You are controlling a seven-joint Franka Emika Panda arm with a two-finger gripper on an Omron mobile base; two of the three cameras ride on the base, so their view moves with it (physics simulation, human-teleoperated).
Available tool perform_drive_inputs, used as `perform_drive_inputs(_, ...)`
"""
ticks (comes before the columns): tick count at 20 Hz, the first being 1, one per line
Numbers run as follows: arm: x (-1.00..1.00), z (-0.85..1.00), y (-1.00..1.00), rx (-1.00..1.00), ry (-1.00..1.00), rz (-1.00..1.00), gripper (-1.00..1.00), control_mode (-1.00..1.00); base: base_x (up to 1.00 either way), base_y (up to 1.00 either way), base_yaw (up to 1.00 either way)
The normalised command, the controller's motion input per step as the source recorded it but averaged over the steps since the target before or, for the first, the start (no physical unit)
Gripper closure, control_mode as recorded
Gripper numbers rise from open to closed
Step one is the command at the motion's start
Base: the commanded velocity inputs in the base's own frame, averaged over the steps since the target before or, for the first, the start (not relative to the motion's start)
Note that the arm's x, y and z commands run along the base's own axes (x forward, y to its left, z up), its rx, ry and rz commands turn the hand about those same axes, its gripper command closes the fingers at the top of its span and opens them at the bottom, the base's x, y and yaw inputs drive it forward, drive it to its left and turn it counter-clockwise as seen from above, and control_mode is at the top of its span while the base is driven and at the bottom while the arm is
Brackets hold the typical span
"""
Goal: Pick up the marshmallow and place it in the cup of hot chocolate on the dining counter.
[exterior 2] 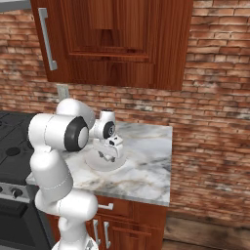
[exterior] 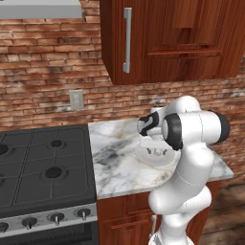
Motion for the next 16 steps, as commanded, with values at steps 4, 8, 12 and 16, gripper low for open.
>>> perform_drive_inputs(4, 0.0, 0.0, 0.0, 0.0, 0.02, 0.0, 1.0, -1.0, 0.0, 0.0, 0.0)
perform_drive_inputs(8, 0.0, 0.0, 0.0, 0.0, 0.0, 0.0, 1.0, -1.0, 0.0, 0.0, 0.0)
perform_drive_inputs(12, 0.0, 0.0, 0.0, 0.0, 0.0, 0.0, 1.0, -1.0, 0.0, 0.0, 0.0)
perform_drive_inputs(16, 0.0, -0.08, 0.0, 0.0, 0.0, 0.0, 1.0, -1.0, 0.0, 0.0, 0.0)
